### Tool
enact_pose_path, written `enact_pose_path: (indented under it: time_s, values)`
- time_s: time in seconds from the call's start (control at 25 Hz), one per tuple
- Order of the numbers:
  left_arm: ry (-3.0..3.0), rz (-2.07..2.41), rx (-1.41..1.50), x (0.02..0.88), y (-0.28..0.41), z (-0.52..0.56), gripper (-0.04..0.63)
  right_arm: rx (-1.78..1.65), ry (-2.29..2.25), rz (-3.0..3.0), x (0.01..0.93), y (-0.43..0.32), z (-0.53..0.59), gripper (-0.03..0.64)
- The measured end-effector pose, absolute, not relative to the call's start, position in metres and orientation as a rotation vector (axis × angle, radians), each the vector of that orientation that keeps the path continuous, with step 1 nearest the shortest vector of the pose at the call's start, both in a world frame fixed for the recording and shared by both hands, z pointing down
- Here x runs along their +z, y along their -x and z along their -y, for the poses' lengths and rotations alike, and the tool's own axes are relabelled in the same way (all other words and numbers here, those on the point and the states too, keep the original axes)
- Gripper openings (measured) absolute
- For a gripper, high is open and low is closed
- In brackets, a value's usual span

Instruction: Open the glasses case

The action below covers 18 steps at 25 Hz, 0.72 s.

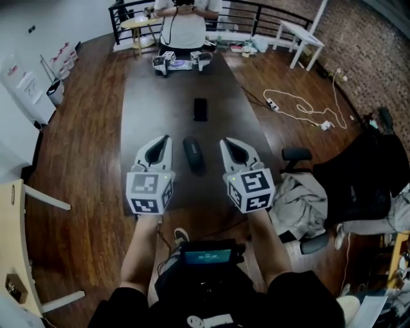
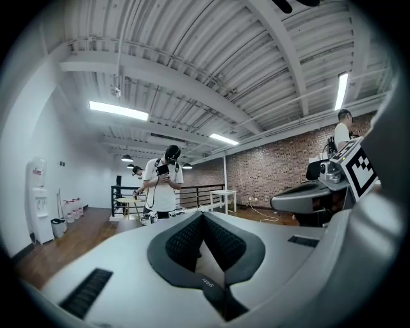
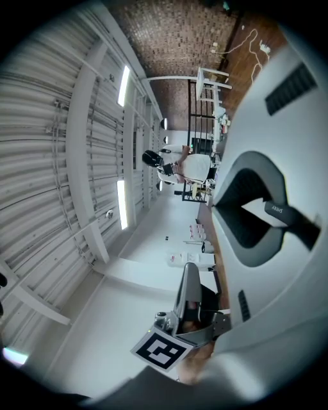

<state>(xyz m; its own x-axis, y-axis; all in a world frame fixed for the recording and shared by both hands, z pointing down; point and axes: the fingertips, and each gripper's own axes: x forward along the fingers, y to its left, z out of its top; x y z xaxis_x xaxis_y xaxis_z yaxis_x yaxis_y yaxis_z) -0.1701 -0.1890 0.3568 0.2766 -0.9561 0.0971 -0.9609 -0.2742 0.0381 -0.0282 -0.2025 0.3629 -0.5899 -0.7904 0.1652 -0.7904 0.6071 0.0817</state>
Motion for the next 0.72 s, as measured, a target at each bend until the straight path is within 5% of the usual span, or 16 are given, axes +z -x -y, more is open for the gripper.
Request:
enact_pose_path:
  time_s: [0.72]
  values:
    - [-2.401, 1.744, 0.13, 0.402, 0.204, 0.273, 0.0, 0.145, -1.338, 2.561, 0.419, 0.048, 0.278, 0.014]
